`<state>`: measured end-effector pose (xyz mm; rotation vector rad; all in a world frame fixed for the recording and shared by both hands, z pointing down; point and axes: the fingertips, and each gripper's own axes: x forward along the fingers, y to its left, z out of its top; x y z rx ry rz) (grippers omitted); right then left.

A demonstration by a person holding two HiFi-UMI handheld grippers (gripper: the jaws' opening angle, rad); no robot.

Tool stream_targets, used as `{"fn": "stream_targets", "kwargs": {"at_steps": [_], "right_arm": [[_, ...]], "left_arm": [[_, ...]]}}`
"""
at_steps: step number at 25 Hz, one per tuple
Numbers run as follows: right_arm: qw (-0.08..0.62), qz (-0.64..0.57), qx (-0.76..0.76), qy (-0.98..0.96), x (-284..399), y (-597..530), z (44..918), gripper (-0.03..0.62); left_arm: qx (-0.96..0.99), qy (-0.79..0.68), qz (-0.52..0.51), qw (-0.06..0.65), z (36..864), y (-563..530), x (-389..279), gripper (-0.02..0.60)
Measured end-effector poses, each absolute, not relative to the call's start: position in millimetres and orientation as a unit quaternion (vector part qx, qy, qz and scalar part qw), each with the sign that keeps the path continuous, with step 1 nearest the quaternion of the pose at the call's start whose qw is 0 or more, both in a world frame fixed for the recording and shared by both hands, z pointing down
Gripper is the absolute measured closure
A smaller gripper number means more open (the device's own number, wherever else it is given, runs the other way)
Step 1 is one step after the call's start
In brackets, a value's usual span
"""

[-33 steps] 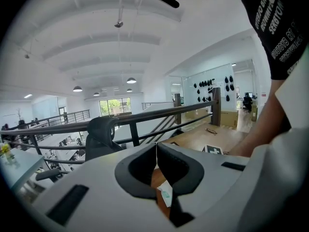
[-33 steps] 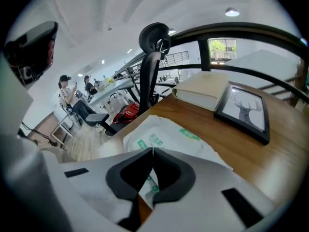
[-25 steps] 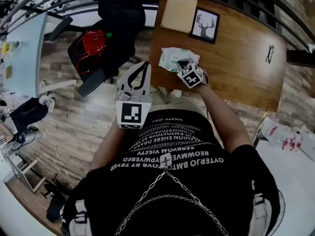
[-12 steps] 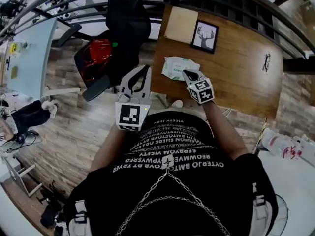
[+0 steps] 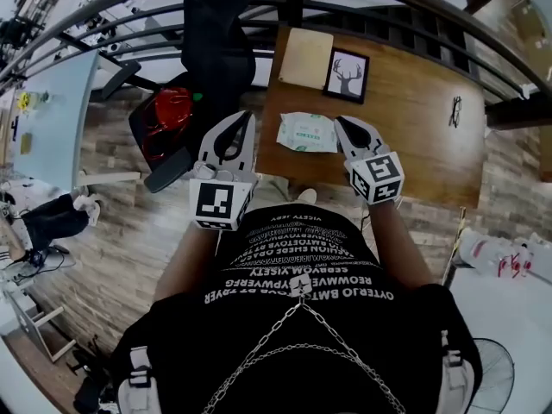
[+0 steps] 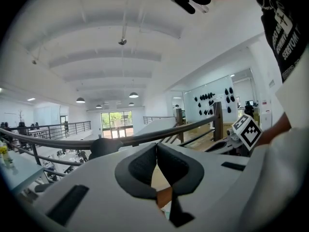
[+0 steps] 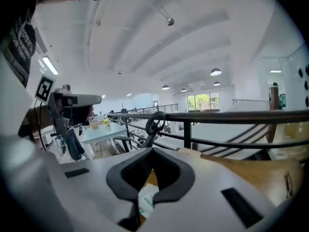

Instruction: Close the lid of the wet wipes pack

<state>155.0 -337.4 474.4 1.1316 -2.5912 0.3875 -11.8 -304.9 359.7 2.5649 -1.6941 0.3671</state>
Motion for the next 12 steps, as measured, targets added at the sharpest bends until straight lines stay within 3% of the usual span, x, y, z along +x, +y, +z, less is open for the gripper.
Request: {"fn": "stream_targets", "kwargs": {"at_steps": [12], "right_arm": [[0.111, -0.014, 0.428, -0.897, 180.5, -333.2, 337.6, 0.58]], "left_arm": [[0.858, -0.508, 0.083, 0.0, 311.8, -318.8, 27.2, 0.554]]}}
